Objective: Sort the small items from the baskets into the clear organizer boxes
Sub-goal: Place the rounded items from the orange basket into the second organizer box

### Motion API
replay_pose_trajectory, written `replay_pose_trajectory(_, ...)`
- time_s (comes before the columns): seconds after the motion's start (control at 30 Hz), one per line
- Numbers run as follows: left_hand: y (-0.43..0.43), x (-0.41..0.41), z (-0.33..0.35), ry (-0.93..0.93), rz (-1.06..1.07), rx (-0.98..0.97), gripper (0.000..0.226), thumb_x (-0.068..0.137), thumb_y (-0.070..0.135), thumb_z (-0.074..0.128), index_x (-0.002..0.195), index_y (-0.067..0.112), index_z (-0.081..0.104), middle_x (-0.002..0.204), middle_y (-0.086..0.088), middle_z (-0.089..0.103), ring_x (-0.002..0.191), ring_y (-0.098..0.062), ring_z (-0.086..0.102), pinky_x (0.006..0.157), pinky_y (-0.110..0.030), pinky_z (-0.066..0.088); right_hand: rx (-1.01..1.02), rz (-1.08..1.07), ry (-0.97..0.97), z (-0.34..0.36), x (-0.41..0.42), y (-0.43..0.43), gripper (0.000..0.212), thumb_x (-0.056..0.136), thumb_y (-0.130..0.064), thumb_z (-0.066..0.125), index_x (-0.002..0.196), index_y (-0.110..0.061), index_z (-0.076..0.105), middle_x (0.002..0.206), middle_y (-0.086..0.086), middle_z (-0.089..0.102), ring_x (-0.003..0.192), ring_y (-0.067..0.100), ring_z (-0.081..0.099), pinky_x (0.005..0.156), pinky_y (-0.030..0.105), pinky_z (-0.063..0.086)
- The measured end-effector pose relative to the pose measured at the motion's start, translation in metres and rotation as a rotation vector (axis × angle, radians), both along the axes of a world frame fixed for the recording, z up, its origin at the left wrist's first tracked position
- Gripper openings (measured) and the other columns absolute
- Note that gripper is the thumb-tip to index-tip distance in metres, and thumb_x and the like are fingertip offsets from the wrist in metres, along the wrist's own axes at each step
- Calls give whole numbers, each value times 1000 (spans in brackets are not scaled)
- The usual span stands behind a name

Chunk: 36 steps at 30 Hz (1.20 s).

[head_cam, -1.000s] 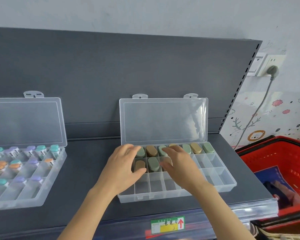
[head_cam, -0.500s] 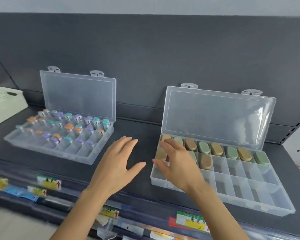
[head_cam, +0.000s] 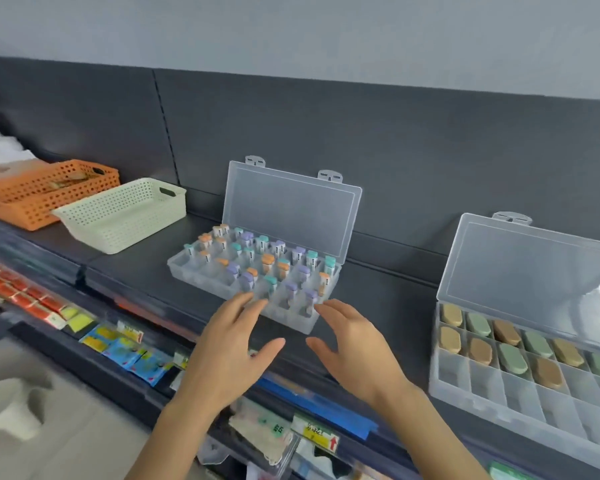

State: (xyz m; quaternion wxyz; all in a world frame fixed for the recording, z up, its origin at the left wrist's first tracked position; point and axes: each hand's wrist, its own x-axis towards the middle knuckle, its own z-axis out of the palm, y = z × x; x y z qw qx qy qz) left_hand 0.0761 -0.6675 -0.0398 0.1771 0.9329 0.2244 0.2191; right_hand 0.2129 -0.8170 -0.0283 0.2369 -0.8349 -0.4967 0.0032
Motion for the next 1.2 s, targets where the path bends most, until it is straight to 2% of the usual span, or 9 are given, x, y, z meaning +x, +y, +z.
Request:
replay_pose_trajectory(0.1,36,-38,4,-38,41,10,63,86,47,59,141,20,43,146,8,34,135,-7,29,106,-22,26,-5,35,10,4,-32,38,53,95,-39,51,142,-20,39,146,-4,39,131,15,41,102,25,40)
replay_pose_trajectory(0.3,107,-109,0,-72,90,14,62,86,47,59,141,23,42,147,11,32,138,-5,24,107,-17,19,8,103,43,5,-92,118,54,96,-36,51,144,-18,36,148,-4,36,130,14,42,103,22,38)
replay_pose_trajectory(0.43,149,-151,-7,-49,153,38,62,85,47,61,139,21,44,146,8,35,138,-8,27,107,-20,21,6,154,35,1,-124,169,55,95,-38,52,144,-19,38,149,-4,37,134,12,38,105,22,36)
replay_pose_trajectory(0.6,193,-192,-13,-36,228,36,62,87,48,58,141,23,42,148,9,32,139,-7,23,109,-20,17,18,228,17,9,-148,231,52,94,-38,53,141,-19,41,145,-5,41,130,12,42,102,20,35)
replay_pose_trajectory(0.73,228,-211,-10,-42,308,40,64,86,47,60,141,20,42,146,8,35,135,-7,28,104,-15,15,38,298,33,10,-165,283,50,92,-34,57,138,-16,45,141,-2,46,128,13,44,98,17,34)
replay_pose_trajectory(0.9,289,-215,-6,6,355,86,65,86,51,57,140,17,44,144,3,40,135,-13,32,108,-22,21,31,409,26,3,-172,356,49,93,-35,55,137,-16,46,141,-1,45,133,15,37,101,18,32)
replay_pose_trajectory(1.0,333,-214,0,32,392,105,67,87,50,58,143,18,40,146,2,37,137,-14,30,112,-27,22,65,451,59,3,-165,408,53,92,-36,56,140,-16,44,146,-1,40,136,13,33,103,20,32)
replay_pose_trajectory(1.2,405,-216,9,63,501,151,65,85,50,60,139,17,45,142,2,44,132,-15,38,104,-20,18,96,532,72,9,-160,505,53,93,-36,55,141,-17,42,146,-3,39,135,10,34,100,9,21)
